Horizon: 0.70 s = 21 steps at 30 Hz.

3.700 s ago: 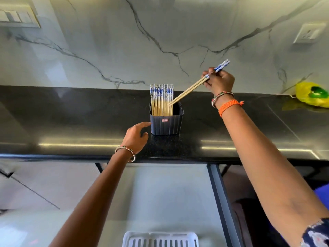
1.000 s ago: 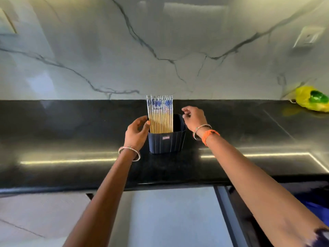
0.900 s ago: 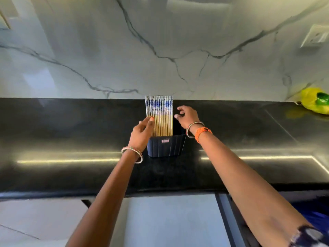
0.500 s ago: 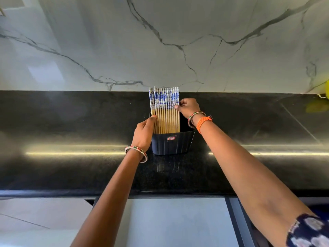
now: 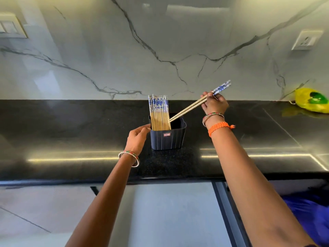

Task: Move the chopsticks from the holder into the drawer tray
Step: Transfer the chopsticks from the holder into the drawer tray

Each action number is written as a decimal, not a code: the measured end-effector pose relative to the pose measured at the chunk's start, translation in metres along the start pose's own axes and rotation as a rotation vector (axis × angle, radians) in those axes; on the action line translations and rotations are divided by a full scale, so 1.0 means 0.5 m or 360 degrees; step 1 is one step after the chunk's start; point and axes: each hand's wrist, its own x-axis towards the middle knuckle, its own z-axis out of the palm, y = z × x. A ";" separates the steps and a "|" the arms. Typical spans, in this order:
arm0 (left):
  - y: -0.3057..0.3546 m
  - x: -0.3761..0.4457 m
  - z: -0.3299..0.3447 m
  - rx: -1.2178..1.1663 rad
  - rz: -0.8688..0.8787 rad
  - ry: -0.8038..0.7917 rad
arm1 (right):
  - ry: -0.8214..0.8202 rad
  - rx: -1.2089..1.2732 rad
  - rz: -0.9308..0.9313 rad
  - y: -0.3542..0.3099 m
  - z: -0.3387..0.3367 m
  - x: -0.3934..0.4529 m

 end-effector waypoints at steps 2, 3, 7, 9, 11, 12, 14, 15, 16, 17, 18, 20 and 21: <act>-0.020 -0.054 -0.010 -0.0023 -0.0064 -0.0007 | -0.0006 0.0154 0.0108 -0.006 -0.050 -0.069; -0.034 -0.078 -0.015 -0.0033 -0.0101 -0.0003 | -0.0014 0.0215 0.0166 -0.004 -0.075 -0.102; -0.136 -0.215 -0.035 0.0011 -0.0321 0.0047 | 0.0039 0.0259 0.0467 0.071 -0.214 -0.246; -0.201 -0.292 -0.045 0.0050 -0.0495 0.0049 | 0.0117 0.0286 0.0634 0.132 -0.292 -0.318; -0.277 -0.375 -0.060 -0.0056 -0.0758 0.0081 | 0.0238 0.0340 0.0836 0.207 -0.379 -0.394; -0.314 -0.418 -0.068 -0.0140 -0.0899 0.0124 | 0.0316 0.0393 0.0932 0.246 -0.423 -0.433; -0.379 -0.486 -0.087 -0.0194 -0.1082 0.0211 | 0.0490 0.0471 0.1042 0.309 -0.493 -0.497; -0.407 -0.512 -0.097 -0.0174 -0.1121 0.0243 | 0.0569 0.0477 0.1071 0.335 -0.519 -0.524; -0.429 -0.531 -0.106 -0.0133 -0.1130 0.0267 | 0.0636 0.0458 0.1089 0.357 -0.539 -0.545; -0.448 -0.545 -0.114 -0.0054 -0.1120 0.0285 | 0.0680 0.0423 0.1109 0.378 -0.555 -0.564; -0.462 -0.551 -0.119 0.0049 -0.1097 0.0294 | 0.0717 0.0379 0.1139 0.394 -0.564 -0.580; -0.476 -0.563 -0.123 0.0206 -0.1074 0.0282 | 0.0702 0.0275 0.1167 0.412 -0.565 -0.608; -0.478 -0.568 -0.122 0.0249 -0.1081 0.0265 | 0.0691 0.0214 0.1180 0.423 -0.563 -0.615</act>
